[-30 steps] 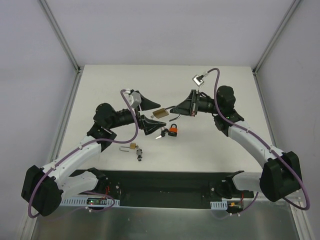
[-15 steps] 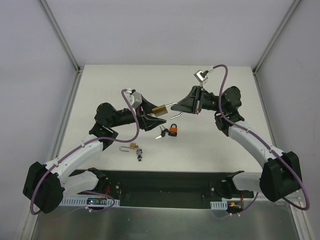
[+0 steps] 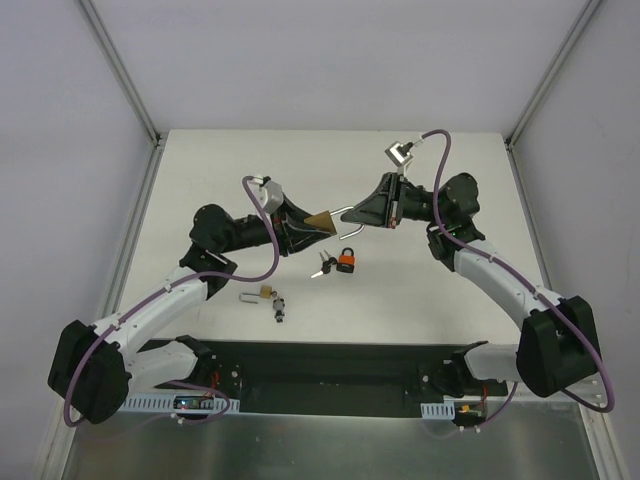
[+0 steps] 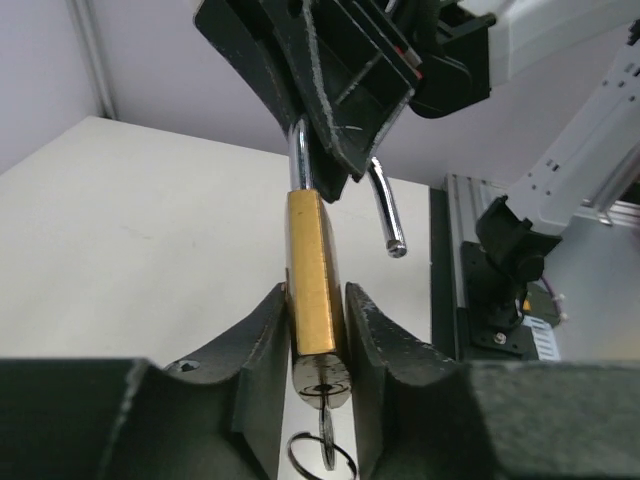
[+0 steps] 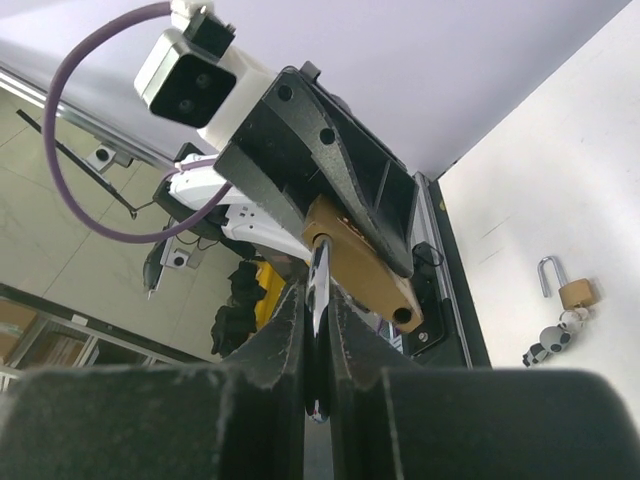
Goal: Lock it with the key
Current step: Lock the lock.
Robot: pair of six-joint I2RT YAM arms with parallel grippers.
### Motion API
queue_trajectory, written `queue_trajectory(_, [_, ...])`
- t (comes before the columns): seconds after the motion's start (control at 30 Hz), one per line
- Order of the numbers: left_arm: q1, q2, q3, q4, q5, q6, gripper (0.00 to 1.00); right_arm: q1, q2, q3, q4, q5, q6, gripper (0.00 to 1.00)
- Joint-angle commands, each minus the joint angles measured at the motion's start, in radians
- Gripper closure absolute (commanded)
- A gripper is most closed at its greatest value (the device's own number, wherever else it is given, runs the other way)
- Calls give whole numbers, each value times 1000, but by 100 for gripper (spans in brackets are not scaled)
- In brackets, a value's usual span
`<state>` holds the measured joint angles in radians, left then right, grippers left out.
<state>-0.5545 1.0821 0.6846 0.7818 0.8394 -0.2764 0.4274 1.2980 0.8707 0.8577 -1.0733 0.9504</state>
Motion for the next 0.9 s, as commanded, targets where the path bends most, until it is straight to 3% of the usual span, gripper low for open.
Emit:
queue_trajectory(0.0, [8,10,43,71,52,-1,79,-6,-3,25,152,6,30,99])
queue_trajectory(0.07, [8,19,46,65,58,-1,82,-6,-2,25,161,7,36,99])
queue_trajectory(0.2, [10,22,49,54,61,0,100,-12,4,25,179,4,44,99])
queue_trajectory(0.47, [14,6,41,53,53,-24,100,-13,29,14,184,3,42,97])
queue_trajectory(0.57, [24,9,47,42,55,-47,100,-24,46,11,168,6,47,87])
queue_trajectory(0.7, [47,36,61,24,72,-90,100,-48,53,5,121,9,15,50])
queue_trajectory(0.8, [67,79,87,27,118,-144,100,-67,52,7,19,9,-42,31])
queue_trajectory(0.87, [73,111,108,28,153,-181,100,-76,44,7,-38,13,-91,24])
